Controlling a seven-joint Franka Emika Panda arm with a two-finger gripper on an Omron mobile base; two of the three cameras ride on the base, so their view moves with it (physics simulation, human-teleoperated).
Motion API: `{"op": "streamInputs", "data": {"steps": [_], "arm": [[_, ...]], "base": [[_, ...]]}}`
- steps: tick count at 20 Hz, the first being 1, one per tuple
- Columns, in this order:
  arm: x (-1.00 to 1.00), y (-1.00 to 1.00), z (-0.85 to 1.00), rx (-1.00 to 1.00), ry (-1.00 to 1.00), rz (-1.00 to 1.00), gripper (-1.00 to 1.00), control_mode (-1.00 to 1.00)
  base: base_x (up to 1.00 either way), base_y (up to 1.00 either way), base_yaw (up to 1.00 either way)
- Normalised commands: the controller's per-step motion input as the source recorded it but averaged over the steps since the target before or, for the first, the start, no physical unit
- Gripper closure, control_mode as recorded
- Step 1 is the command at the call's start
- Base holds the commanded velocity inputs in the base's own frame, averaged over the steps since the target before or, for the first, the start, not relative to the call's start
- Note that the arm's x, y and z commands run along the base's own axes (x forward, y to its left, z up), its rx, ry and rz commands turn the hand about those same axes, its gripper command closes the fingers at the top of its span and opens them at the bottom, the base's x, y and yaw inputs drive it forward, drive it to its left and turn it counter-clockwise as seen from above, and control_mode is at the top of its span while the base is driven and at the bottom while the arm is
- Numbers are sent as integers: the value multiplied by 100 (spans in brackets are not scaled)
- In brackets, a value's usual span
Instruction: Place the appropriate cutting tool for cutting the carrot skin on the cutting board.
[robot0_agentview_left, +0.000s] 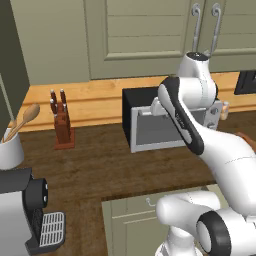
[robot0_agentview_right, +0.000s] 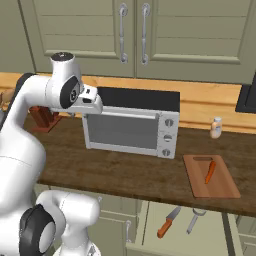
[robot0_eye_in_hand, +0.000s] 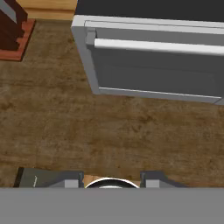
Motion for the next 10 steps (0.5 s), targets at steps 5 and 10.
{"op": "streamInputs", "data": {"steps": [5, 10], "arm": [[-37, -9, -16, 0, -3, -4, -100, -100], [-97, -90, -54, 5, 0, -20, -100, -100]], "base": [[0, 0, 0], [0, 0, 0]]}}
